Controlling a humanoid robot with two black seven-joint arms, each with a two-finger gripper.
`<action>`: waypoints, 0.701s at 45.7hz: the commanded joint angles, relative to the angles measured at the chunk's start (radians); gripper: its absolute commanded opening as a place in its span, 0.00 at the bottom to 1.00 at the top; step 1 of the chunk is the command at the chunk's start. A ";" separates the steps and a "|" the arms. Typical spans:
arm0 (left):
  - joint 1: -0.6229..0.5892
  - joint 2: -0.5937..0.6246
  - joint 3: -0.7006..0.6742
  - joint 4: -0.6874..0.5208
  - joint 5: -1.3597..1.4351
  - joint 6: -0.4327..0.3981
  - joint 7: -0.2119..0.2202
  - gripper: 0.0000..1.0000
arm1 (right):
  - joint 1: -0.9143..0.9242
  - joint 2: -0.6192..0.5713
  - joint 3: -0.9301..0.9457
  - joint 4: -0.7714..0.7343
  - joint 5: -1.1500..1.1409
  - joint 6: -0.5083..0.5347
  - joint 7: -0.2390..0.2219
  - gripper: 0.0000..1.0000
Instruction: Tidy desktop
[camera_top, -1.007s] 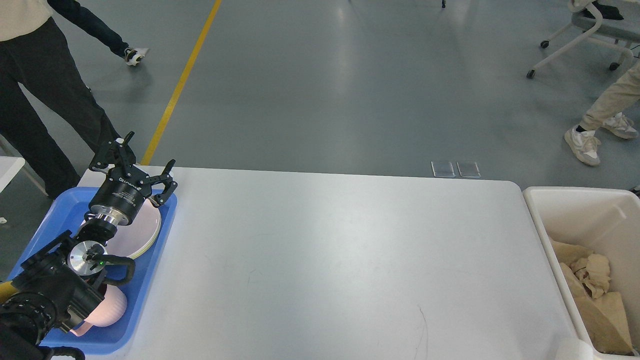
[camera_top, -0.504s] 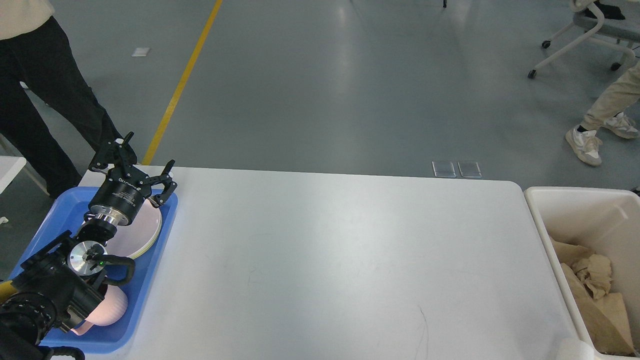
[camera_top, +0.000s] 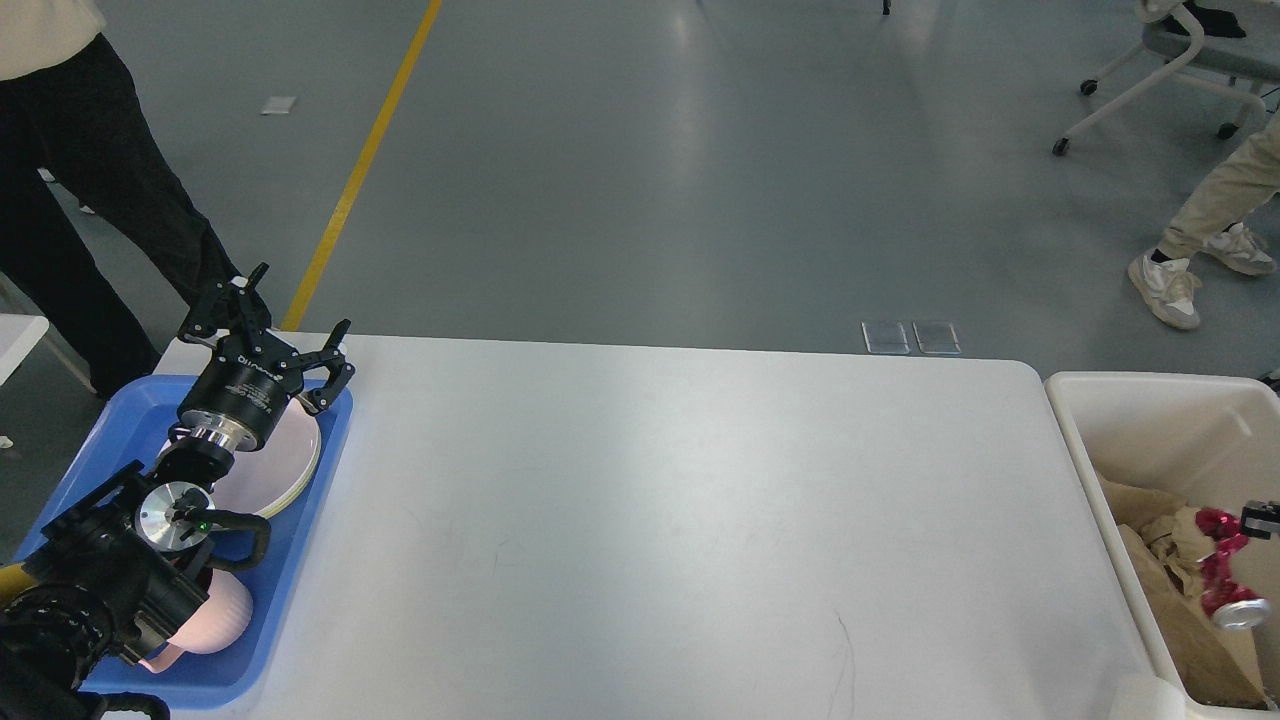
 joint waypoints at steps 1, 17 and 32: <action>0.000 0.000 -0.001 0.000 0.000 0.000 0.000 1.00 | 0.010 0.000 0.000 0.030 -0.002 0.007 -0.001 1.00; 0.000 0.000 -0.001 0.000 0.000 0.000 0.000 1.00 | 0.907 -0.340 -0.347 0.867 -0.202 0.408 -0.079 1.00; 0.000 0.000 -0.001 0.000 0.000 0.000 0.000 1.00 | 1.719 -0.127 -0.635 1.300 -0.169 0.813 -0.079 1.00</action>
